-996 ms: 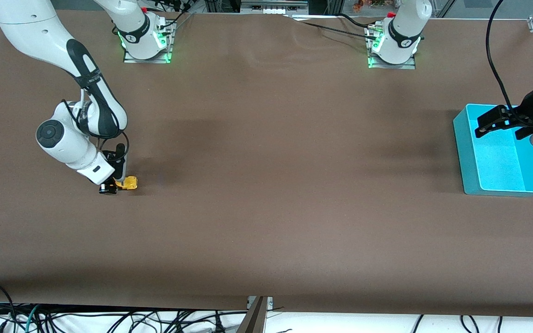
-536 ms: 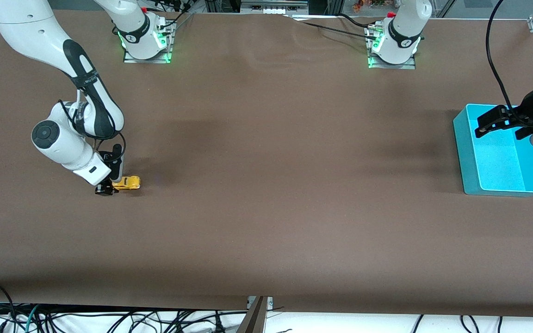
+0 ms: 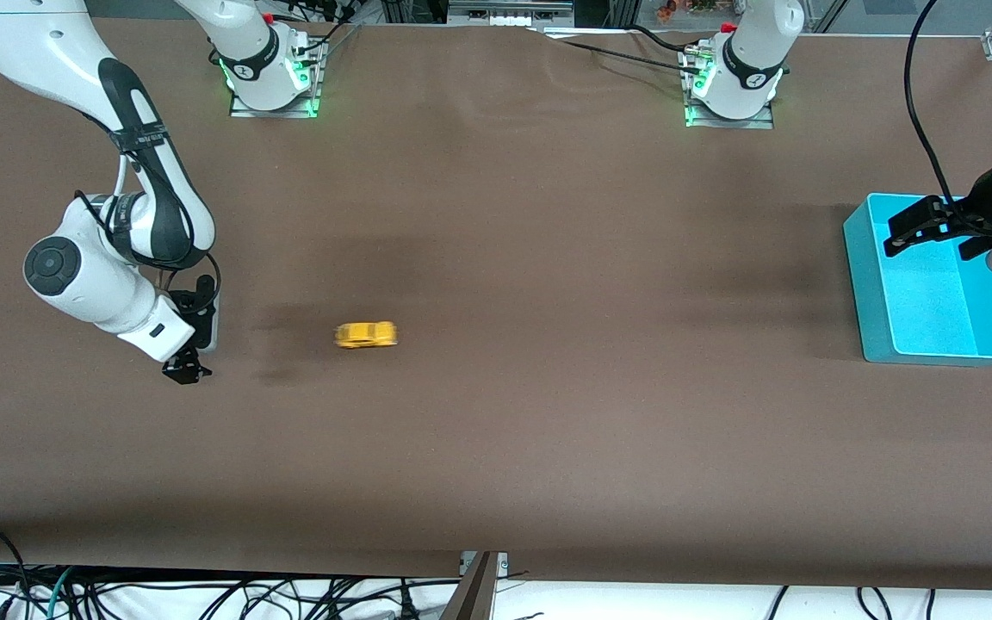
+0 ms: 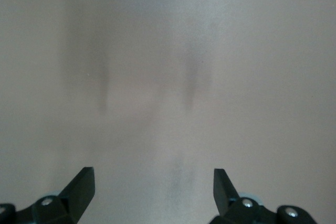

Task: Wind and store yellow beetle car
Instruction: 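Open the right gripper to release the car so it rolls toward the box, then retract the right gripper while the left gripper reaches toward the car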

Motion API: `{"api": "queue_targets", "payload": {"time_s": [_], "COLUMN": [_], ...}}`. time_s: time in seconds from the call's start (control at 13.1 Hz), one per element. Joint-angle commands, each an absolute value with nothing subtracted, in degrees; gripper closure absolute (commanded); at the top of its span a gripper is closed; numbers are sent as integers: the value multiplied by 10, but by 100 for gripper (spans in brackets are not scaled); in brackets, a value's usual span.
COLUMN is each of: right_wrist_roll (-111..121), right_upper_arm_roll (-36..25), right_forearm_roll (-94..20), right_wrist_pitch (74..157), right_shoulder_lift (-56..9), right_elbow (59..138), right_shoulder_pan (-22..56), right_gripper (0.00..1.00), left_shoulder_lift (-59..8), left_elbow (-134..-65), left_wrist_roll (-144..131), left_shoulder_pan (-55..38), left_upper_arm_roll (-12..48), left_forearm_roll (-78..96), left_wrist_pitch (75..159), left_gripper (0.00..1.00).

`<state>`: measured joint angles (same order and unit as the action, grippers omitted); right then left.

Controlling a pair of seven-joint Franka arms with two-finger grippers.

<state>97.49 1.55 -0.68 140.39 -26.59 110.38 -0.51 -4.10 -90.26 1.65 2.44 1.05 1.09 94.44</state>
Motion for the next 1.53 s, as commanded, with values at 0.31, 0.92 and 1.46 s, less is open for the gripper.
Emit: {"api": "queue_targets", "payload": {"time_s": [0.31,0.92,1.46], "right_wrist_roll": [903,598,308], "right_upper_arm_roll": [23,51,71], "right_forearm_roll": [-18,-17,-15], "right_wrist_pitch": [1372,1200,1045], "right_shoulder_lift": [-239,-187,-179], "right_elbow": [1088,977,855], "right_shoulder_pan": [-10,-7,-7], "right_gripper": [0,0,0], "left_shoulder_lift": [-46,-47,-58], "left_elbow": [-889,-863,-867], "left_wrist_roll": [25,18,5], "left_shoulder_pan": [25,25,62], "left_upper_arm_roll": [10,10,3], "left_forearm_roll": [15,12,20], "left_wrist_pitch": [937,933,902], "left_gripper": [0,0,0]}}
